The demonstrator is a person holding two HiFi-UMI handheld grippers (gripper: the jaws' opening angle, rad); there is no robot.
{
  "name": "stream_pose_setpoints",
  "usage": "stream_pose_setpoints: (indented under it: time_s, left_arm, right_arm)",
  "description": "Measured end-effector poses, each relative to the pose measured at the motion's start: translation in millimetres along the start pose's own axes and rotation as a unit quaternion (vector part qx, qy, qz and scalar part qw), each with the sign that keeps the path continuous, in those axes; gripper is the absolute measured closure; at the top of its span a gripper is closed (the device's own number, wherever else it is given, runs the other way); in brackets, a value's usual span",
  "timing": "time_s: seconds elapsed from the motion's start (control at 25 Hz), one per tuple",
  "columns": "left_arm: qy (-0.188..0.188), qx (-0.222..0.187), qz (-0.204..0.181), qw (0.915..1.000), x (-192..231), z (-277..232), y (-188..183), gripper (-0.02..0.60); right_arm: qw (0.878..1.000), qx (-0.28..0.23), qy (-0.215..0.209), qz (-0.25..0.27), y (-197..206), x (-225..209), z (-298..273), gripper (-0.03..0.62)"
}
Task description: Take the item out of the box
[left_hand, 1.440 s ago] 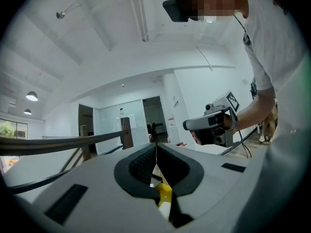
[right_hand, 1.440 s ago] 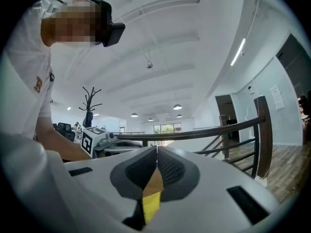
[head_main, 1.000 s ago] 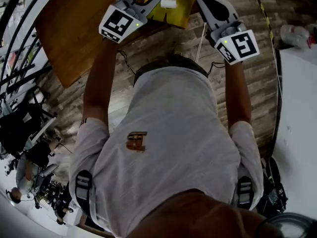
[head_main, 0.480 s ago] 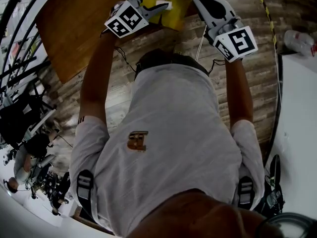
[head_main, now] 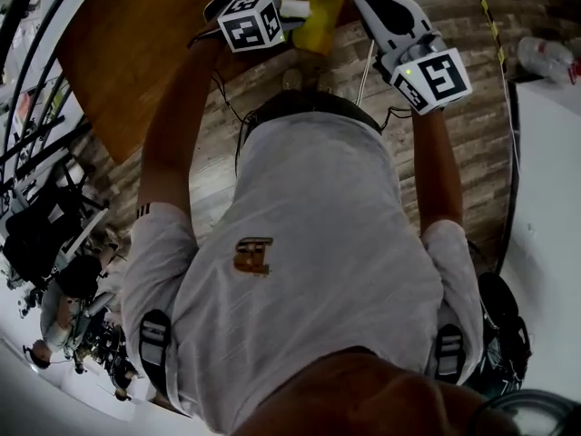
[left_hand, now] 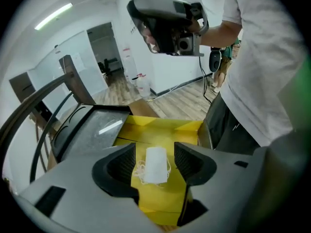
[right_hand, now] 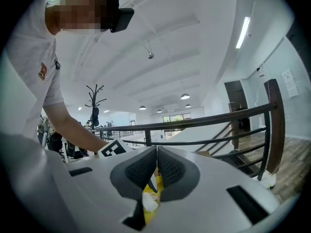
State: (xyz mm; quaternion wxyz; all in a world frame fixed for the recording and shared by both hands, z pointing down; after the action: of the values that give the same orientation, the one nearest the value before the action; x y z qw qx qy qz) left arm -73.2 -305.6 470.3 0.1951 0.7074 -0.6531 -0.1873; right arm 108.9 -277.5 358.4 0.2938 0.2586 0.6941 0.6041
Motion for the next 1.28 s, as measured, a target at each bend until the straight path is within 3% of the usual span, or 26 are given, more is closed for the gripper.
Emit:
stream_pose_setpoints:
  time_s: [0.56, 0.76, 0.88, 1.28]
  left_arm:
    - [0.084, 0.054, 0.002, 0.995, 25, -46, 9, 0.325]
    - [0.09, 0.072, -0.002, 0.9934, 16, -49, 17, 0.327]
    - [0.09, 0.072, -0.002, 0.9933, 8, -47, 18, 0.365]
    - [0.06, 0.018, 0.026, 0.9977, 24, -30, 12, 0.376]
  right_arm:
    - [0.999, -0.001, 0.047, -0.008, 4, -22, 10, 0.562]
    - [0.998, -0.002, 0.054, -0.01, 6, -14, 17, 0.562]
    - [0.998, -0.001, 0.059, -0.013, 8, -10, 23, 0.562]
    - [0.998, 0.005, 0.055, -0.02, 6, -21, 14, 0.562]
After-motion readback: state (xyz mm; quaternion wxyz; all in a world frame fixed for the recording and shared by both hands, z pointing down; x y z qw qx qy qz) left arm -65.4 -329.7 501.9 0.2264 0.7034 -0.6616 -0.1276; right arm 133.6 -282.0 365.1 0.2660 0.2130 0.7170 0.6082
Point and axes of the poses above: the fingertips, and each gripper's own axes: z backward along the fingers, x to its left, y out of its underside, the point moved 9 cm from there along z, backward along the fingers, and after that the axes turned 9 degrees about y, right-handed, at the moved point
